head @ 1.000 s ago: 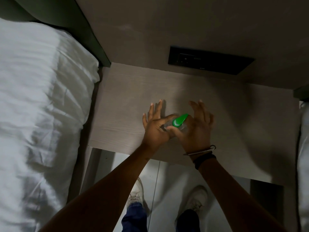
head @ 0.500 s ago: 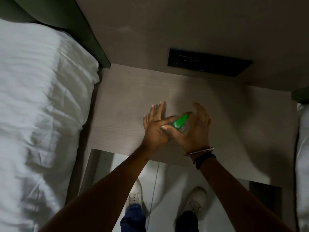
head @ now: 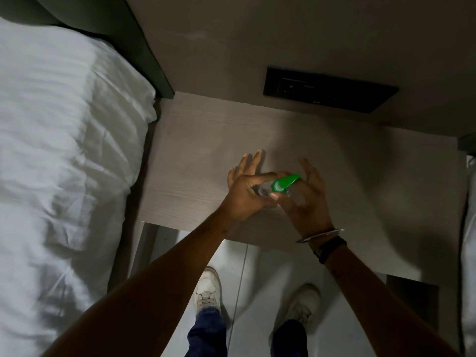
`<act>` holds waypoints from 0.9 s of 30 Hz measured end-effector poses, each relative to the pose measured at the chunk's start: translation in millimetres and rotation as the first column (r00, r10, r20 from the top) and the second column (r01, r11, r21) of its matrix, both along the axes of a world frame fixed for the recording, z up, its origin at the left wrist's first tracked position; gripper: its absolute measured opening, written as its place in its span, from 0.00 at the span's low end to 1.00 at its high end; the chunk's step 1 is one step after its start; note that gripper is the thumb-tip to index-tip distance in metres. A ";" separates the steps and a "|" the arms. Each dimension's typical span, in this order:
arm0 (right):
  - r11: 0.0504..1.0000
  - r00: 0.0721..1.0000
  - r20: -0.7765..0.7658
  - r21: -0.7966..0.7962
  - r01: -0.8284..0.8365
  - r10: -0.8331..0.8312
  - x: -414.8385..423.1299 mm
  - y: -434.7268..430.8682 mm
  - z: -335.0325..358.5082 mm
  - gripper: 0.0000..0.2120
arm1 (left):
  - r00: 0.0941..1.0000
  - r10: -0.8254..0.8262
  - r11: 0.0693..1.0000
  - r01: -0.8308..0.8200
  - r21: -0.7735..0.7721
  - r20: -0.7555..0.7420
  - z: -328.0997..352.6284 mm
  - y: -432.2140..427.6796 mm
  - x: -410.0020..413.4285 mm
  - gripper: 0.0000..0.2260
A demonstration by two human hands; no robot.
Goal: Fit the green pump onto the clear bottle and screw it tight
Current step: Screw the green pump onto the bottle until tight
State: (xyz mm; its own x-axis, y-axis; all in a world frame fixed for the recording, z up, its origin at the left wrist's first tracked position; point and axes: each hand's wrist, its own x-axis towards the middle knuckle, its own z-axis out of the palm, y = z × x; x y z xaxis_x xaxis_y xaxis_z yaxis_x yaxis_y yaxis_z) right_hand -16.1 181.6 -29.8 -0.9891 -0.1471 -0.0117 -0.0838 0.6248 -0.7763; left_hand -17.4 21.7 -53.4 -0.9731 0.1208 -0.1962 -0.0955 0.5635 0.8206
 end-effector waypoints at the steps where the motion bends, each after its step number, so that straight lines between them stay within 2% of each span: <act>1: 0.999 0.999 0.004 0.001 -0.036 0.036 -1.1 -0.4 0.2 0.18 | 1.000 -0.004 1.000 0.004 0.009 0.001 -0.7 -0.6 -1.0 0.22; 3: 1.000 1.000 0.013 -0.008 -0.026 0.026 -2.1 -5.2 4.1 0.12 | 1.000 -0.006 1.000 0.006 0.007 -0.001 -3.1 -1.9 -3.5 0.23; 5: 0.999 0.998 -0.059 0.035 -0.007 0.009 -1.5 -8.7 6.1 0.08 | 1.000 -0.014 1.000 0.014 -0.006 -0.016 -6.0 -2.8 -5.3 0.23; 8: 0.996 0.991 -0.134 0.092 0.007 0.006 3.6 -12.8 6.1 0.10 | 0.998 -0.030 0.999 0.029 -0.014 -0.049 -8.7 -3.8 -2.9 0.22; 13: 0.989 0.988 -0.151 0.144 0.017 0.006 2.1 -10.4 4.0 0.11 | 1.000 -0.019 0.999 0.018 -0.040 -0.021 -7.1 -1.8 -3.0 0.22; 17: 0.978 0.993 -0.115 0.206 0.021 0.003 1.0 -5.7 4.0 0.10 | 0.999 -0.039 0.999 0.040 -0.032 0.010 -4.4 -3.7 -3.9 0.22; 21: 0.982 0.998 -0.064 0.189 0.026 -0.014 3.0 -5.8 8.9 0.12 | 0.998 -0.034 0.998 0.036 -0.047 0.057 3.1 -1.5 -0.9 0.23; 24: 0.989 0.999 -0.003 0.141 0.040 -0.040 1.4 -6.6 18.2 0.20 | 0.995 -0.002 0.996 0.011 -0.091 0.100 12.0 3.1 0.3 0.22; 27: 0.993 0.996 0.044 0.100 0.068 -0.072 1.4 -0.9 27.9 0.30 | 0.991 0.025 0.998 -0.017 -0.063 0.131 19.5 6.2 0.7 0.21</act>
State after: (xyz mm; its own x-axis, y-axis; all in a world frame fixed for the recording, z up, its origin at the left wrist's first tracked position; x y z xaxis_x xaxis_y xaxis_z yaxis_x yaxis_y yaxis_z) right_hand -14.7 180.7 -1.9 -0.9948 -0.0734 -0.0699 -0.0017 0.7015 -0.7126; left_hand -16.7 27.9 -33.9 -0.9406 0.0843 -0.3288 -0.2125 0.6092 0.7640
